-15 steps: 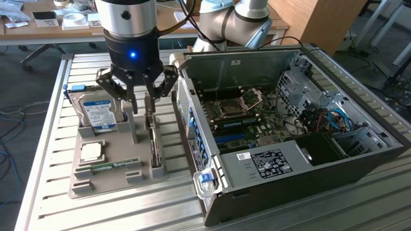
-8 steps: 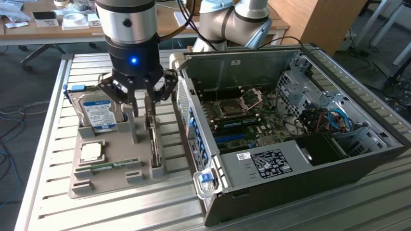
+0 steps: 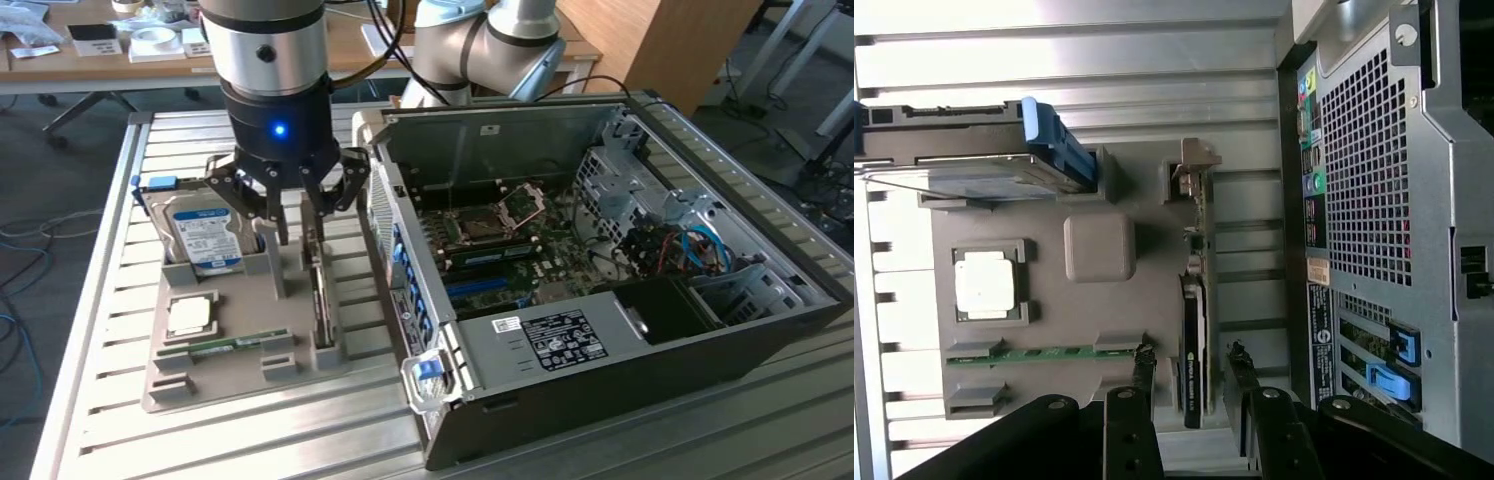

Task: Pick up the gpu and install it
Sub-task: 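Pick up the gpu and move the gpu toward the slot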

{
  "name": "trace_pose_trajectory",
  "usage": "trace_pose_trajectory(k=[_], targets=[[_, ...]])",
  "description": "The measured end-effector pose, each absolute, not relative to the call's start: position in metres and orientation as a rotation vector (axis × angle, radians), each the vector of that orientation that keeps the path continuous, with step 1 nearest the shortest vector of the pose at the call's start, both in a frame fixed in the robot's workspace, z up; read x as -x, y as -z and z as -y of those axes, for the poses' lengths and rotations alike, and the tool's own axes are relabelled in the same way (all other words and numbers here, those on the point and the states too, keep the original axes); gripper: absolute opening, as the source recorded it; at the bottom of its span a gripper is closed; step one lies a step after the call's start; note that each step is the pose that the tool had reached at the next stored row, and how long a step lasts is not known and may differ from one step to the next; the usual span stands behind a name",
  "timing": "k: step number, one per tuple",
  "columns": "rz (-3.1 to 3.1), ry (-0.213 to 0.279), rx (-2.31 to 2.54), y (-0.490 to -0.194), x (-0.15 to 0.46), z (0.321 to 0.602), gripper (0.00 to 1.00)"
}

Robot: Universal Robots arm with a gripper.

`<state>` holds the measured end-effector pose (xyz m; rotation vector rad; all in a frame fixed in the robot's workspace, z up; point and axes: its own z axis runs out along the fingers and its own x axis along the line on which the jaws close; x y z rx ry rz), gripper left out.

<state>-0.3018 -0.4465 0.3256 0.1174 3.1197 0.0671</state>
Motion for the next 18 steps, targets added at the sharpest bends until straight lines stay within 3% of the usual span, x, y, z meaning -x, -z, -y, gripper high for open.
trace_pose_trajectory(k=[18], targets=[[-3.120, -0.067, -0.120, -0.305, 0.298, 0.446, 0.42]])
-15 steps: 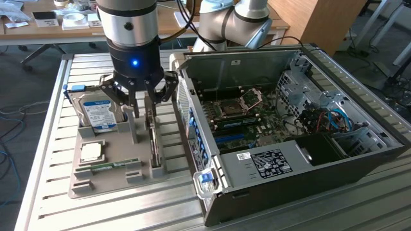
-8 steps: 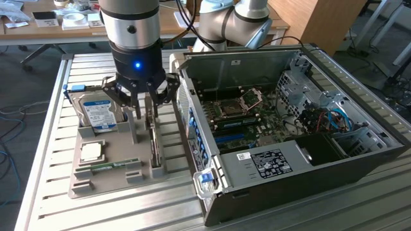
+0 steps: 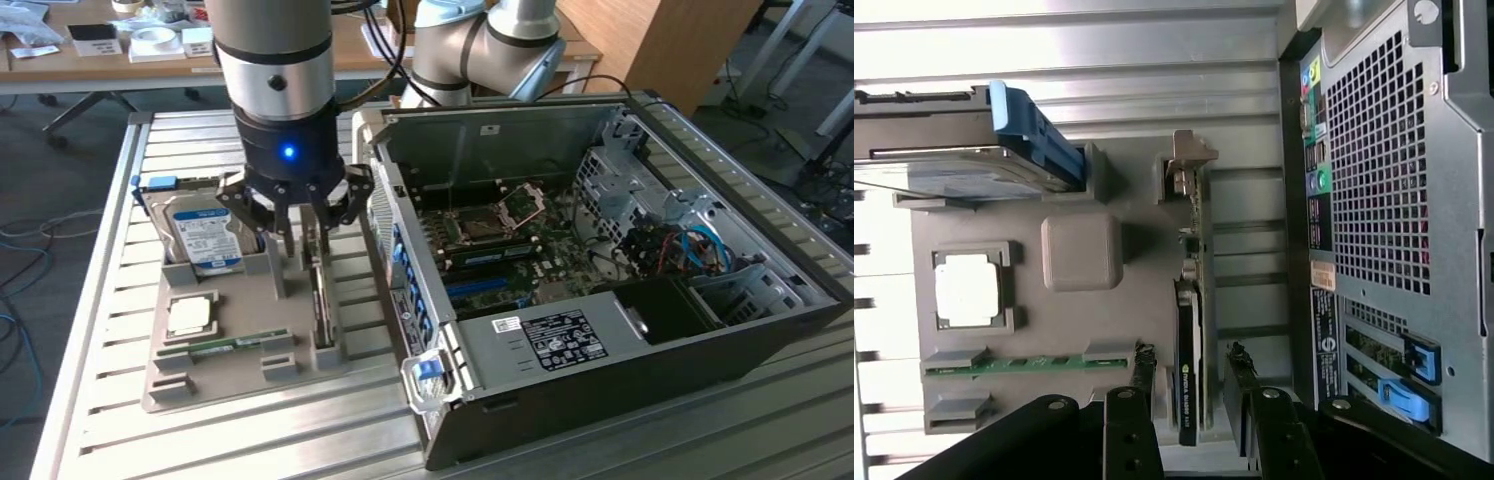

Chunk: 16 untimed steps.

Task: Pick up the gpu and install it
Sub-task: 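Pick up the gpu and move the gpu toward the slot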

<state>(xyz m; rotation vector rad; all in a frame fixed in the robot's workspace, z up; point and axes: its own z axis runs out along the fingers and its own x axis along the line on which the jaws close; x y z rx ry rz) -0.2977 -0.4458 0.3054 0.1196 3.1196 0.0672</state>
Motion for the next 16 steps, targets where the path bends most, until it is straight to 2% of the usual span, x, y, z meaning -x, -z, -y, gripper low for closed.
trace_pose_trajectory(k=[16], targets=[[-3.119, -0.067, -0.121, -0.292, 0.297, 0.450, 0.42]])
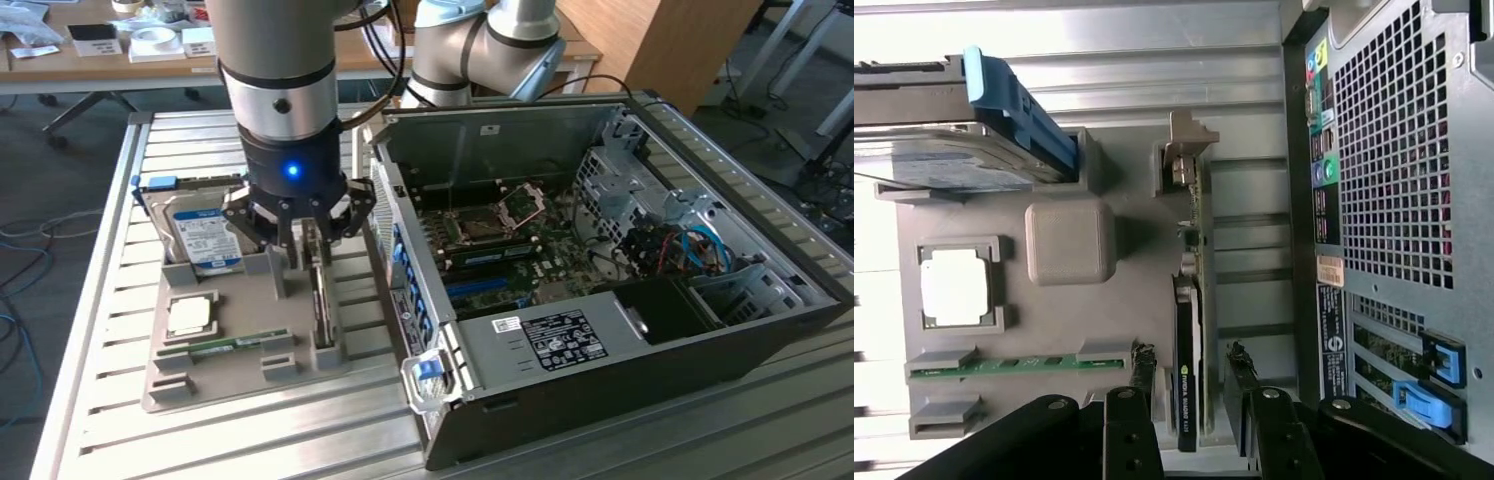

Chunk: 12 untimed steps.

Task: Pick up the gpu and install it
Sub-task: 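Pick up the gpu and move the gpu toward the slot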

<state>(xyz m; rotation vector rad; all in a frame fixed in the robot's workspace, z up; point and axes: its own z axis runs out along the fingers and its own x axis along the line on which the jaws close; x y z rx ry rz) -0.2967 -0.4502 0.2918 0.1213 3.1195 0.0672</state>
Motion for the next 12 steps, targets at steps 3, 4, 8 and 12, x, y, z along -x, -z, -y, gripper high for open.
trace_pose_trajectory(k=[3, 4, 8, 12], targets=[[-3.120, -0.067, -0.121, -0.292, 0.297, 0.450, 0.42], [-3.120, -0.067, -0.121, -0.292, 0.297, 0.450, 0.42], [-3.120, -0.067, -0.121, -0.287, 0.297, 0.450, 0.42], [-3.119, -0.067, -0.121, -0.279, 0.297, 0.450, 0.42]])
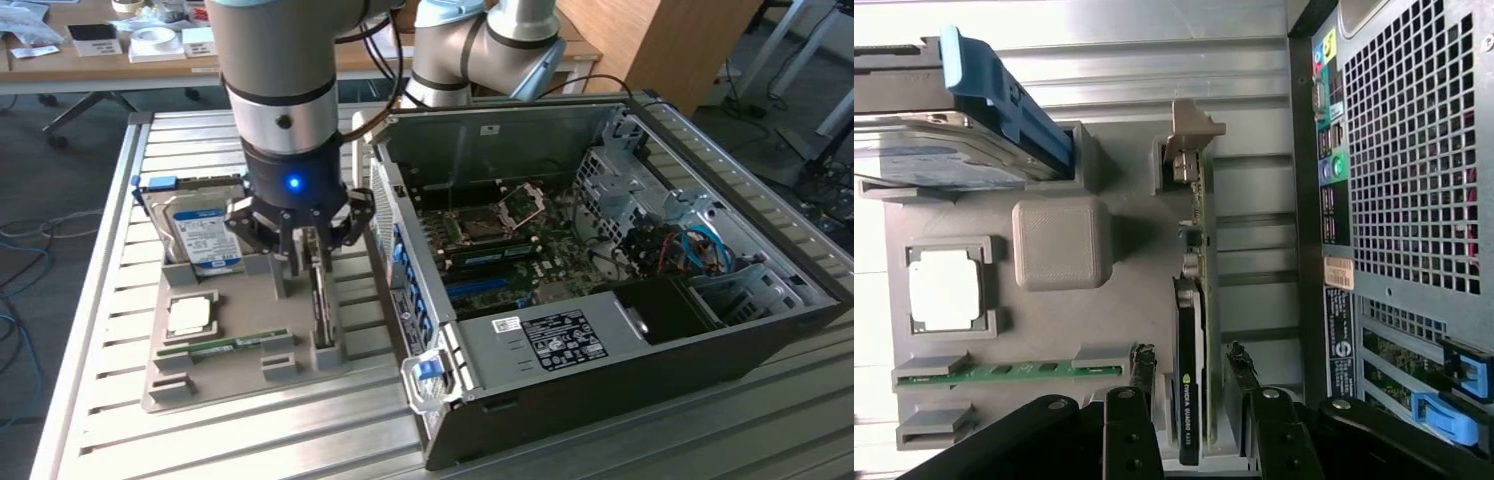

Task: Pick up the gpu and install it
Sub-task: 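Pick up the gpu and move the gpu toward the slot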

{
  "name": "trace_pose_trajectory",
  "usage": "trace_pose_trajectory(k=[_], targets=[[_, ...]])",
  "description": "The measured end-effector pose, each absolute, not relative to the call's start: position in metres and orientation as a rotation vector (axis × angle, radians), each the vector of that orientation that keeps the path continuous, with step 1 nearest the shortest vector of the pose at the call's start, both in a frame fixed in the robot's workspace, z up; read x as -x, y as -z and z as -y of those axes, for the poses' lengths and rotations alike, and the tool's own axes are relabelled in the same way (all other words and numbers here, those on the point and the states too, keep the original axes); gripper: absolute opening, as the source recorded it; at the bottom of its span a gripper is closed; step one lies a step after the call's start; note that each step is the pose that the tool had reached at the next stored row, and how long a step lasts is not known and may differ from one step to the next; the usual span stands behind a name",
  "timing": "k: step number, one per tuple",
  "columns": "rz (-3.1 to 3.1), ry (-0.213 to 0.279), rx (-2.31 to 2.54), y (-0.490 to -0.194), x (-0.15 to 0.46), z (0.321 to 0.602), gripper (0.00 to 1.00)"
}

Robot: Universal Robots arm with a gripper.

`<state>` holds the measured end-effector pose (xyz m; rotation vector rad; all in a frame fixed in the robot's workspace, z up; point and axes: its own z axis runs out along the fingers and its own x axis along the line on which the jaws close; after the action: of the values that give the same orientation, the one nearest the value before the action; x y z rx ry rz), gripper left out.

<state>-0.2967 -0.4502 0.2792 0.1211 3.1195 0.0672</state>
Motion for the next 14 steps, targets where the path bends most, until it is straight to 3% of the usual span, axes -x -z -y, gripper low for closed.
trace_pose_trajectory(k=[14], targets=[[-3.120, -0.067, -0.121, -0.264, 0.297, 0.450, 0.42]])
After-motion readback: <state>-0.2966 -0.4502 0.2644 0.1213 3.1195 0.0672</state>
